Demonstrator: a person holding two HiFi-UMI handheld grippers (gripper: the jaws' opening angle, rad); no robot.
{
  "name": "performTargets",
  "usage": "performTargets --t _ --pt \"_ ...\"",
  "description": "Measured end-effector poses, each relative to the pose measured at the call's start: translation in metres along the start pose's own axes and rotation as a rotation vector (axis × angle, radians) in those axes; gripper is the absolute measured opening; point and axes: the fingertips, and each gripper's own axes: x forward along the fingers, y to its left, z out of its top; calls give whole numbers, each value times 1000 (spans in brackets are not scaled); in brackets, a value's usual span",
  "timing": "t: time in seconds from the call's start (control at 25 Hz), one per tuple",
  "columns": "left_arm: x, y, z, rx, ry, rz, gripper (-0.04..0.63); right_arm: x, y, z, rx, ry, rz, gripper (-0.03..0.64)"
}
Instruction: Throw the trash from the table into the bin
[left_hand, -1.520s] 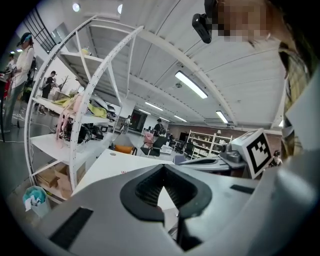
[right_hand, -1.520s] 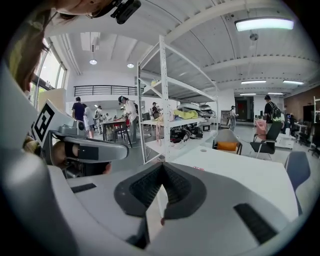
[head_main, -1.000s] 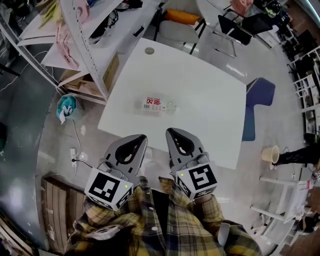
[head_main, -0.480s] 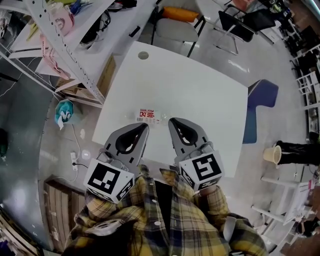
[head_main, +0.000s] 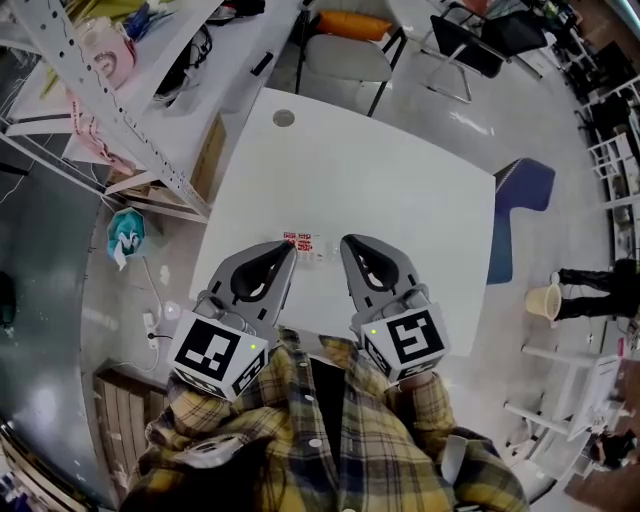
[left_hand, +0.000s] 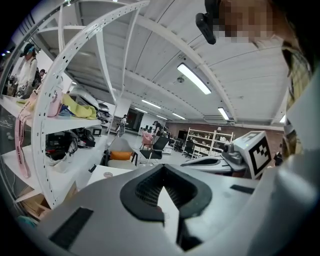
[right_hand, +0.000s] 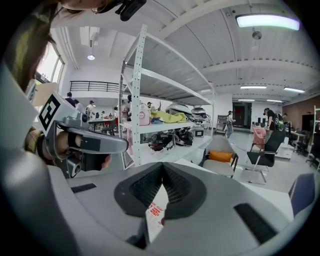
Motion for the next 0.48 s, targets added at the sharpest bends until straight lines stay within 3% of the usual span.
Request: performTargets --t 0.2,0.48 --pt "0 10 -5 -13 16 4 6 13 2 -6 -28 51 45 -2" --pt "-5 16 -16 -34 43 25 7 33 12 -36 -91 165 190 0"
